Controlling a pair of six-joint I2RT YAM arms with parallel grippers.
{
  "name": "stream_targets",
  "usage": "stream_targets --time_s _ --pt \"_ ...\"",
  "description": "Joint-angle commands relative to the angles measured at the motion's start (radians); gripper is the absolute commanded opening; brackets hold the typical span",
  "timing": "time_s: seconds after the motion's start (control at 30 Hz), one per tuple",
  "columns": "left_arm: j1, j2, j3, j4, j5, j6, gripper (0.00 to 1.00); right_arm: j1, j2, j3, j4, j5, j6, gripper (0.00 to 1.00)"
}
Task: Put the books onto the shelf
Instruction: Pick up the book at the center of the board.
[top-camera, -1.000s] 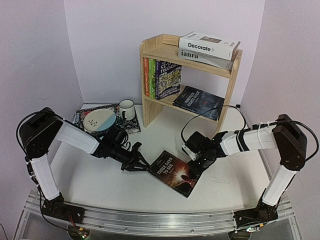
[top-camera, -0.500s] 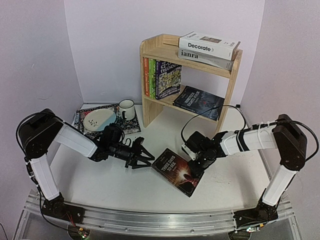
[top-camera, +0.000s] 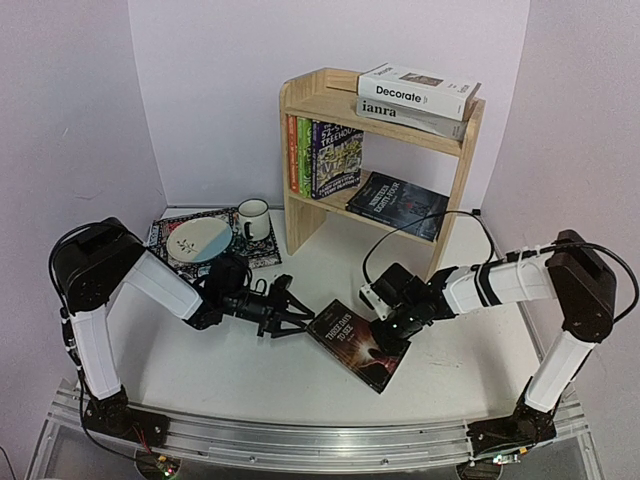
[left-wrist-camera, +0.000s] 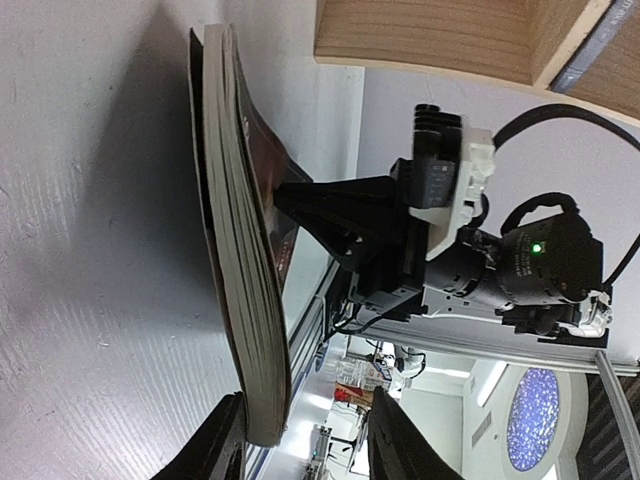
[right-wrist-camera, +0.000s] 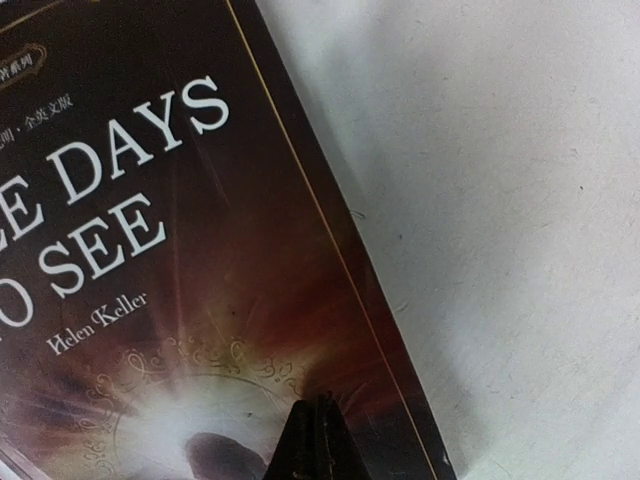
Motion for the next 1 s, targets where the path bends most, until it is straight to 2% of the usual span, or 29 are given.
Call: stream_targets --time_s 0.0,0.13,0.27,0.5,0.8,0.97 --pt "-0.017 0.048 -0.007 0.090 -0.012 0.022 0.41 0.014 0.003 -0.043 -0.036 -0.053 0.027 0.00" --pt "-0.016 0.073 -0.019 0.091 -0.023 0.039 0.40 0.015 -0.032 -0.048 -0.076 0.022 0.000 0.02" --pt "-0.012 0.077 -0.017 0.090 -0.020 0.043 0.38 0.015 -0.075 -0.039 -0.130 0.089 -0.022 0.24" --pt "-0.001 0.089 -0.021 0.090 -0.012 0.049 0.35 0.015 -0.128 0.007 -0.209 0.170 -0.058 0.29" --pt "0.002 0.092 -0.025 0.089 -0.011 0.055 0.34 0.015 -0.196 0.042 -0.288 0.253 -0.084 0.48" --pt "0.001 0.084 -0.032 0.090 -0.006 0.055 0.34 0.070 -0.244 0.045 -0.295 0.301 -0.083 0.67"
